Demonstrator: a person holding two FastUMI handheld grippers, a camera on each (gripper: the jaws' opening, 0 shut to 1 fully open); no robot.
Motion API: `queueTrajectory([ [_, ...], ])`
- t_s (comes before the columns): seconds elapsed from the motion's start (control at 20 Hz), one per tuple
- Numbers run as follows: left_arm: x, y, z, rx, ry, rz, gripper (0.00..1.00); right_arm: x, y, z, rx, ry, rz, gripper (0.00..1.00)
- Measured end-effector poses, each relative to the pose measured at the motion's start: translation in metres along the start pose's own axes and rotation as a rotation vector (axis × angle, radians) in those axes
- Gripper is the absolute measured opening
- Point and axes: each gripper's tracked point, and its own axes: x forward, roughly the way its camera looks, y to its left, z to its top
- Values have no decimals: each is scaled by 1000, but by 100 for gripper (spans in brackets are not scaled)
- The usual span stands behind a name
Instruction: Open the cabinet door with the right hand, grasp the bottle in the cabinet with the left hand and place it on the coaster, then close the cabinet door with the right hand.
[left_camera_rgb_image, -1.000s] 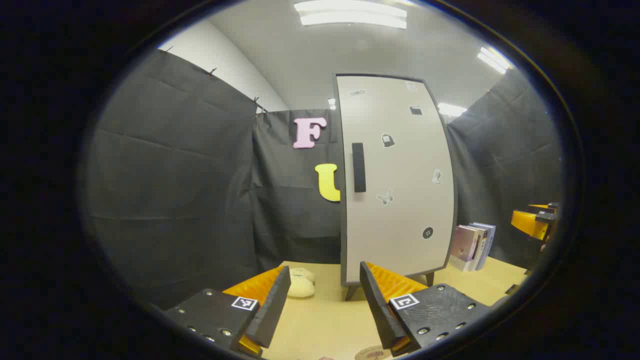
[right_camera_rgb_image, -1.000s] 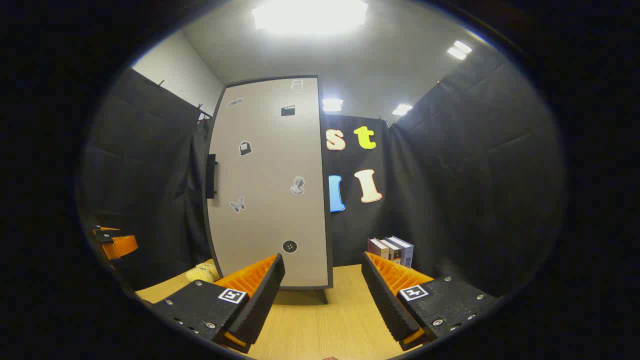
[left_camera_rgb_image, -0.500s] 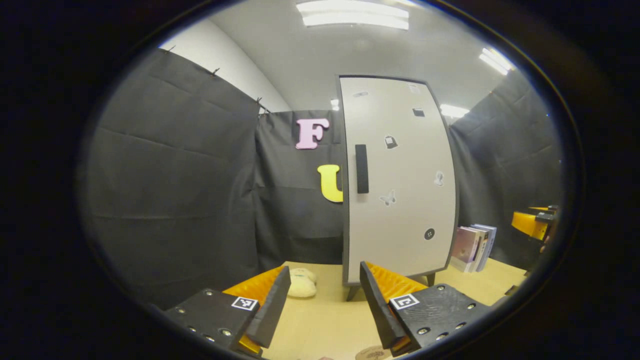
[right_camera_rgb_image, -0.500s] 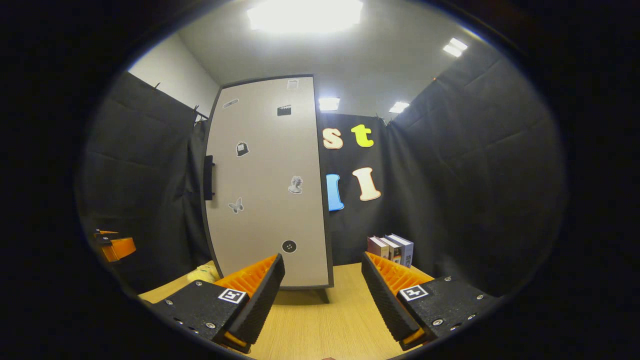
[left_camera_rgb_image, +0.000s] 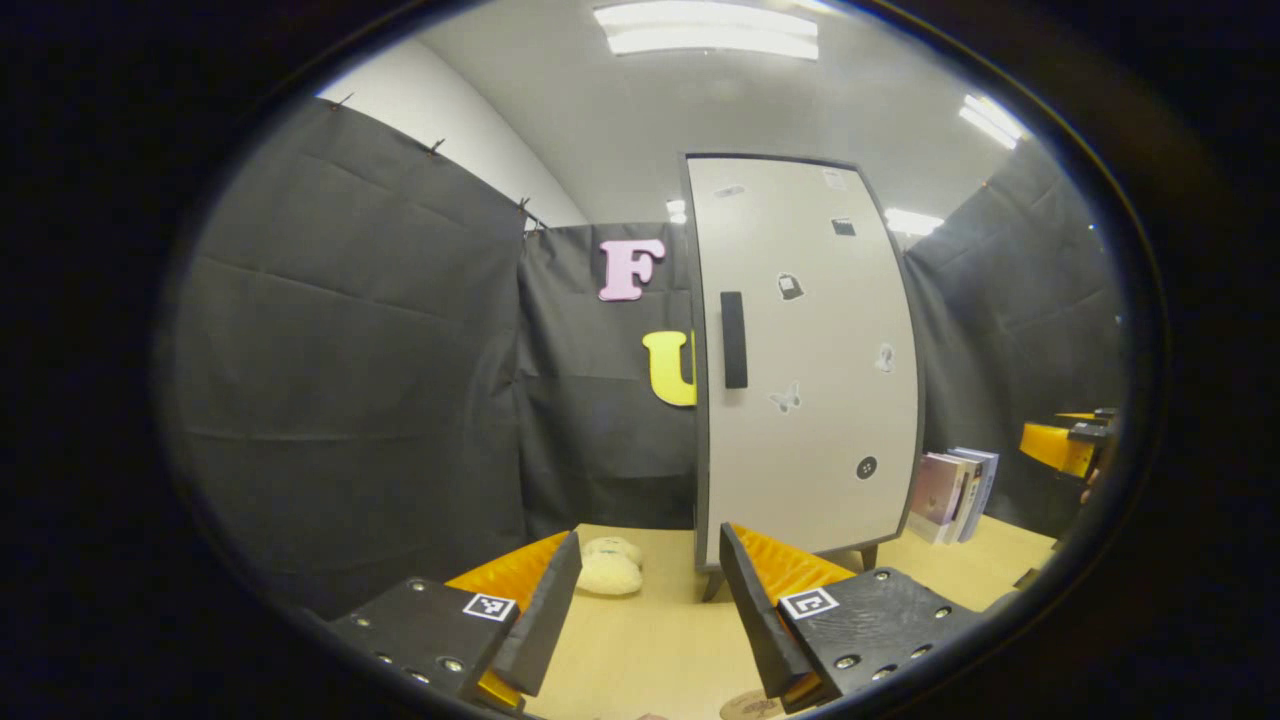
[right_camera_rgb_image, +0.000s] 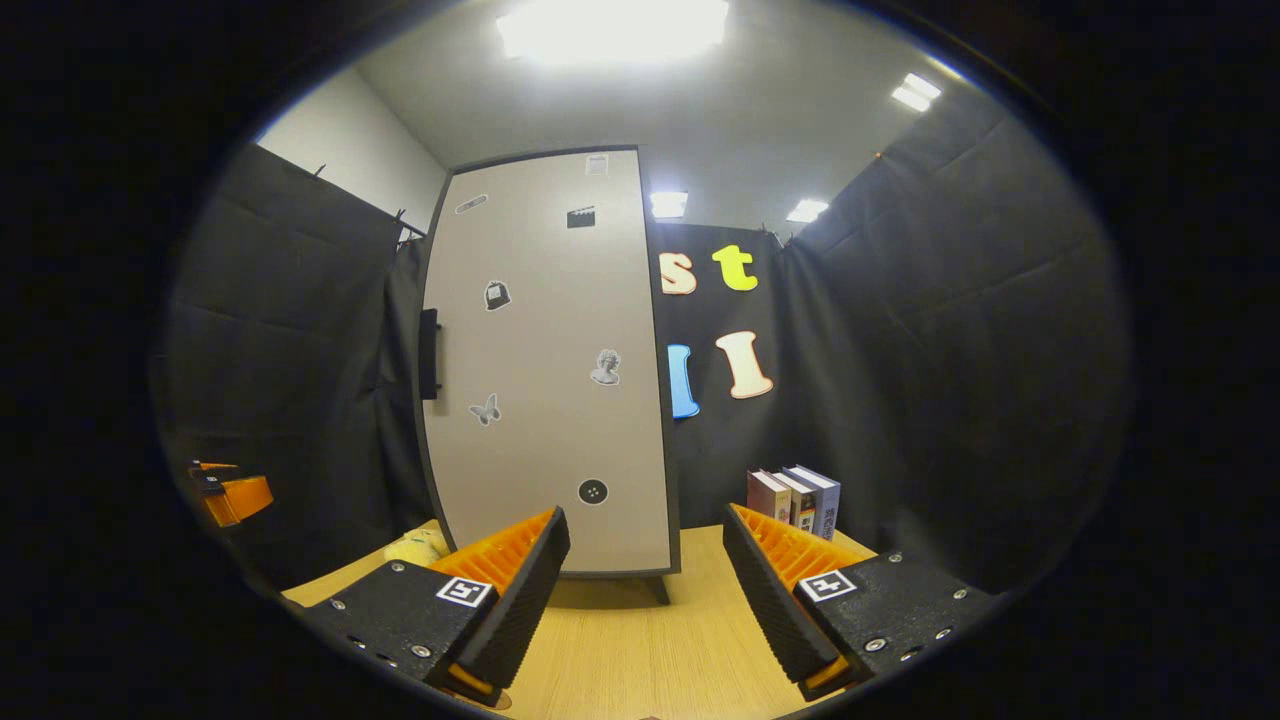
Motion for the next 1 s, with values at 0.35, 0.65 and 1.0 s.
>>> queueTrajectory([
  [0.35, -19, 34, -1, 13, -3, 53, 80, 37, 33, 28, 9, -26, 66, 95],
  [0.65, -39, 72, -4, 43, 3, 121, 80, 72, 73, 51, 13, -58, 132, 95],
  [1.0, -59, 114, -5, 53, 8, 207, 80, 111, 127, 69, 19, -70, 213, 95],
])
